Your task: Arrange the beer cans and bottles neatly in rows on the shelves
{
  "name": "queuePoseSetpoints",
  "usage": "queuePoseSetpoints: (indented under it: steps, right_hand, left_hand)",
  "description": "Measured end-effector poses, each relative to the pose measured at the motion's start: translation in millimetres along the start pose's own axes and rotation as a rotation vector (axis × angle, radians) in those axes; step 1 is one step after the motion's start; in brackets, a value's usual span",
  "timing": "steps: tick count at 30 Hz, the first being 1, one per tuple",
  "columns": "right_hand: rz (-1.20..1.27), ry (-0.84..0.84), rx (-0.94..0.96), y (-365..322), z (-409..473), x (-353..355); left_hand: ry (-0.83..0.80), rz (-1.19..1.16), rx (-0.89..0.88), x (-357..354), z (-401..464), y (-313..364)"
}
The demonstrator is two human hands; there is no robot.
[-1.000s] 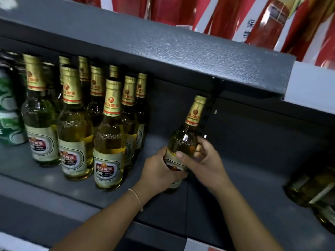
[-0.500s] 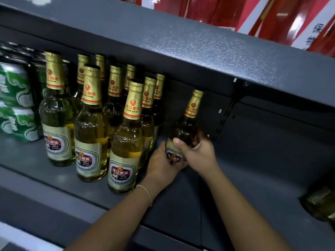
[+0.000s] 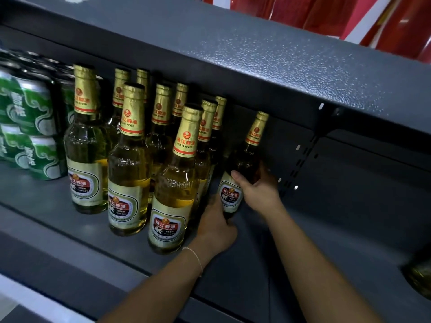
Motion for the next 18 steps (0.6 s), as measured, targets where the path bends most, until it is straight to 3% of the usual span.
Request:
queuePoseSetpoints:
  steps: [18]
  right_hand:
    - [0.014,0.091,-0.022,12.6,5.8,-5.9]
  left_hand:
    - [-0.067,0.070,-0.021,3.0,-1.1,1.2]
Point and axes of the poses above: each hand's wrist, its own z-axis towards the middle knuckle, its own x-axis out of the back of the hand, y = z × x, the point moved 2 cm from there along z, towards the middle knuckle, and after that the axes turned 8 degrees about y, right-handed, at the moved point
